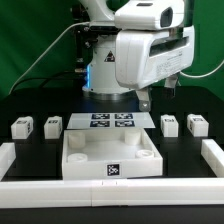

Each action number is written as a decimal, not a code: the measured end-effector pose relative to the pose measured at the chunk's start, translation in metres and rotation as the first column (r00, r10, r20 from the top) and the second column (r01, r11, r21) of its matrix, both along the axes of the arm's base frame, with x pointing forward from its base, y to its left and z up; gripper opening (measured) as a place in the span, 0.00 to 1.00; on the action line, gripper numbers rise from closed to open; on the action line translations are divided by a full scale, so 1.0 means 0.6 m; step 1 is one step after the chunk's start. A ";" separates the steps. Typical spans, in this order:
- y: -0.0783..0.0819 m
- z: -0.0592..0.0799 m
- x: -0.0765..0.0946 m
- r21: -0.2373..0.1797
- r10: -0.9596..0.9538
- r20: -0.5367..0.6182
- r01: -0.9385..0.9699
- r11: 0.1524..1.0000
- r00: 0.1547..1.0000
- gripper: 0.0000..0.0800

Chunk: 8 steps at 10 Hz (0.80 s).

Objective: Assemble one leg

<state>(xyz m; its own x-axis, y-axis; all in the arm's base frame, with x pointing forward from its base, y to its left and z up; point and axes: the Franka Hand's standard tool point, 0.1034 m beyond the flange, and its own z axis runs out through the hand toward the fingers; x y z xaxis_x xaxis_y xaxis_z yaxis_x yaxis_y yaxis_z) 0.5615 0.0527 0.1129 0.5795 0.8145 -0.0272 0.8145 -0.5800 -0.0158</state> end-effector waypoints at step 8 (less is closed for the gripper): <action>-0.002 -0.007 -0.009 0.002 0.006 0.002 -0.006 1.000 1.000 0.81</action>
Offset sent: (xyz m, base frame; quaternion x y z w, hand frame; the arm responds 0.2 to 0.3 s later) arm 0.0000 0.0000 0.0000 0.0000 0.0000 0.0000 1.0000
